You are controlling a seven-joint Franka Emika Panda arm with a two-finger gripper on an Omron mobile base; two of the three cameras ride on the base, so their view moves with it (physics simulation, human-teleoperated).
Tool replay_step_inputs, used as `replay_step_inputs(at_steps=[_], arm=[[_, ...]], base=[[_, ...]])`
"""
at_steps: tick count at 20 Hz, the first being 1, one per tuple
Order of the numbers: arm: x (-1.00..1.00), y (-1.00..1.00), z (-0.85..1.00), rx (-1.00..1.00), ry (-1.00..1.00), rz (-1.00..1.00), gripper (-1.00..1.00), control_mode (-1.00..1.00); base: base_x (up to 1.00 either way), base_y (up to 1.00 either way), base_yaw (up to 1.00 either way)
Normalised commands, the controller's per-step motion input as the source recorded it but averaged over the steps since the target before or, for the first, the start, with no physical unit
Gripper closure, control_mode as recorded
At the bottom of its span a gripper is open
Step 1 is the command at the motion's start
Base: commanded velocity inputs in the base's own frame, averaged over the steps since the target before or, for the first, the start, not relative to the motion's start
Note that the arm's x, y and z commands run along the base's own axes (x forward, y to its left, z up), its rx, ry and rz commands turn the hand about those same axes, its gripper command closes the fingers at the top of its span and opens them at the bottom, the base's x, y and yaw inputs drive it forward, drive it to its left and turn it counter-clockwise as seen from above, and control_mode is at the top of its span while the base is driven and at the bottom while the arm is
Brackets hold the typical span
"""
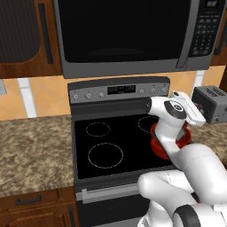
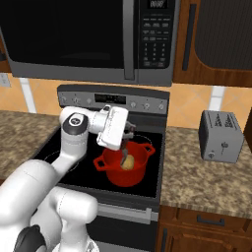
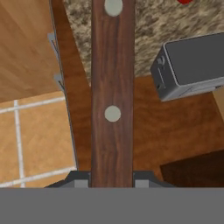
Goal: Put the tomato and potato in the pot. Retrieve the spatula and lightly stir the vegetables in the pot.
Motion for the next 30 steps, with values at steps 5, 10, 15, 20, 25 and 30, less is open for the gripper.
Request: replay_step_inputs(at_steps=[5,10,15,20,25,30], arm=[[0.01,-0.35,0.02,0.0,-0.01,-0.02,1.0,-1.0],[0.09,-0.08,-0.28,0.0,0.0,-0.02,1.0,-1.0],[0.02,0.0,-0.29,0.0,0.0,0.0,1.0,-1.0],[0.08,0.06,-0.38,0.0,0.0,0.0,1.0,-1.0],[0.06,0.22,-0.12,0.01,0.0,0.0,1.0,-1.0],[0.26,-0.23,0.04,0.0,0.0,-0.06,1.0,-1.0]], base=[[0.0,0.0,0.0],[0.0,0.0,0.0],[0.0,0.0,0.0],[0.0,0.0,0.0],[0.0,0.0,0.0],[0.0,0.0,0.0]])
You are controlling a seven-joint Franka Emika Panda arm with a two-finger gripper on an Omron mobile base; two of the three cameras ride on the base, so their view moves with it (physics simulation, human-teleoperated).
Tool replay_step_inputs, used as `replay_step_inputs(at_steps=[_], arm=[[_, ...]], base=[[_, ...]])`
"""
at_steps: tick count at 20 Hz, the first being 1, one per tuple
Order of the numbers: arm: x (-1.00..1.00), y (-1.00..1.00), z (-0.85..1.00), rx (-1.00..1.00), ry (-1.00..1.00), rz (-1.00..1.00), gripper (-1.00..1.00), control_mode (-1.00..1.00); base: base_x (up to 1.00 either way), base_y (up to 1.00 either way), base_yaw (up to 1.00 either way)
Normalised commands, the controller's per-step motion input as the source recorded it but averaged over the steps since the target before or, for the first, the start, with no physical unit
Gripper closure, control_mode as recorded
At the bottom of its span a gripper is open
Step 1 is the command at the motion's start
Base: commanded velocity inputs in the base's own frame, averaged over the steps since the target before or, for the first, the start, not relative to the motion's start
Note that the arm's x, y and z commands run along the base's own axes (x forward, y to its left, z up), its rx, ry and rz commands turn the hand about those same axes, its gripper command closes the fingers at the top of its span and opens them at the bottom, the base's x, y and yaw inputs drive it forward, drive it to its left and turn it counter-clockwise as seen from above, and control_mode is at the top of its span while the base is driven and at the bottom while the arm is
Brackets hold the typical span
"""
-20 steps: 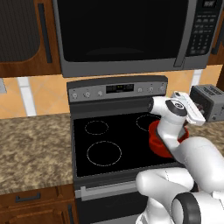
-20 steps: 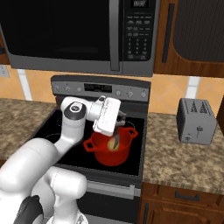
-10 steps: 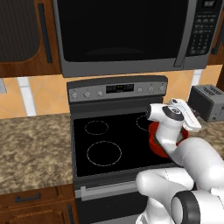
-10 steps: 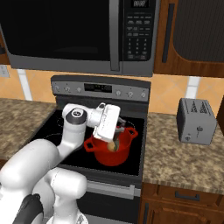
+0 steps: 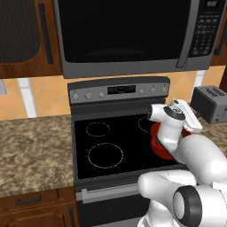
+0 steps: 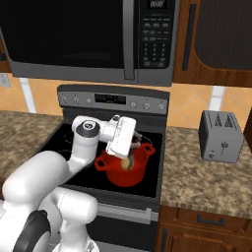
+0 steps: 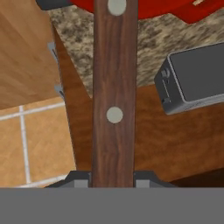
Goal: Put the tomato and potato in the pot. Retrieve the spatula and lightly stir the vegetables in the pot.
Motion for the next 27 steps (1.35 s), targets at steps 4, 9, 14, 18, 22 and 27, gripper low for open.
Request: replay_step_inputs(at_steps=[4,9,14,18,22,27], arm=[[0.22,-0.29,-0.06,0.0,0.0,-0.06,1.0,-1.0],[0.02,0.01,-0.32,0.0,-0.02,-0.01,1.0,-1.0],[0.0,0.24,-0.15,0.0,0.0,0.0,1.0,-1.0],[0.0,0.22,0.06,0.05,0.0,0.0,1.0,-1.0],[0.0,0.0,0.32,0.08,0.0,0.0,1.0,-1.0],[0.0,0.0,-0.06,0.02,0.0,0.0,1.0,-1.0]], base=[[0.0,0.0,0.0],[0.0,0.0,0.0],[0.0,0.0,0.0],[0.0,0.0,0.0],[0.0,0.0,0.0],[0.0,0.0,0.0]])
